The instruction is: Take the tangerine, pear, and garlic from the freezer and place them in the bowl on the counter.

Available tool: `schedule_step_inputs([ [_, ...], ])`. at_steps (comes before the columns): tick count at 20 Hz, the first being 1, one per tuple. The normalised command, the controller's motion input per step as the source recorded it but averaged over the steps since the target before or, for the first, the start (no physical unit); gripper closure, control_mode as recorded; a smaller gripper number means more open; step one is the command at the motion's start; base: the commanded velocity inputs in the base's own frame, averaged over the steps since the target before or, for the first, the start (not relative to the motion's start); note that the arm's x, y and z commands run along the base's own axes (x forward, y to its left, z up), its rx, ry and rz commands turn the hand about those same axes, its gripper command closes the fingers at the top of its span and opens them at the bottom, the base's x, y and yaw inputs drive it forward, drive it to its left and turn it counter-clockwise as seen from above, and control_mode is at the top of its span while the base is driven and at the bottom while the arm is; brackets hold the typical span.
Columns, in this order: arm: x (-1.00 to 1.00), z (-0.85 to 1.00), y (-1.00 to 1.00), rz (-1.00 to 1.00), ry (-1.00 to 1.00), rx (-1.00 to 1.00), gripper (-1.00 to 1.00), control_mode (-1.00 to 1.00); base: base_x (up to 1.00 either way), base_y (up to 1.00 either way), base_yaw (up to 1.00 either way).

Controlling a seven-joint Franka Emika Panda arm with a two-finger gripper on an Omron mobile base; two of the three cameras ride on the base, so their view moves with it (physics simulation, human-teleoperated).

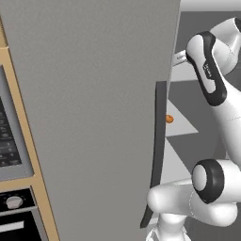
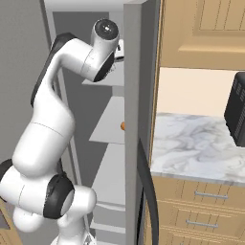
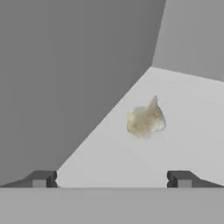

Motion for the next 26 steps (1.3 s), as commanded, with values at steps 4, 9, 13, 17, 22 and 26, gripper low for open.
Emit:
schedule_step_inputs([
  [4, 0.31, -0.02, 0.06, 0.04, 0.09, -0.09, -1.0, -1.0, 0.0, 0.0, 0.0],
  [9, 0.31, -0.13, 0.0, 0.1, 0.08, -0.01, -1.0, -1.0, 0.0, 0.0, 0.0],
  [13, 0.33, -0.04, 0.0, 0.1, 0.02, 0.0, -1.0, -1.0, 0.0, 0.0, 0.0],
  [17, 0.24, -0.19, 0.0, 0.08, 0.05, 0.0, -1.0, -1.0, 0.0, 0.0, 0.0],
  [22, 0.26, -0.16, 0.0, 0.08, 0.04, 0.0, -1.0, -1.0, 0.0, 0.0, 0.0],
  [26, 0.32, 0.0, 0.0, 0.06, 0.04, 0.0, -1.0, -1.0, 0.0, 0.0, 0.0],
])
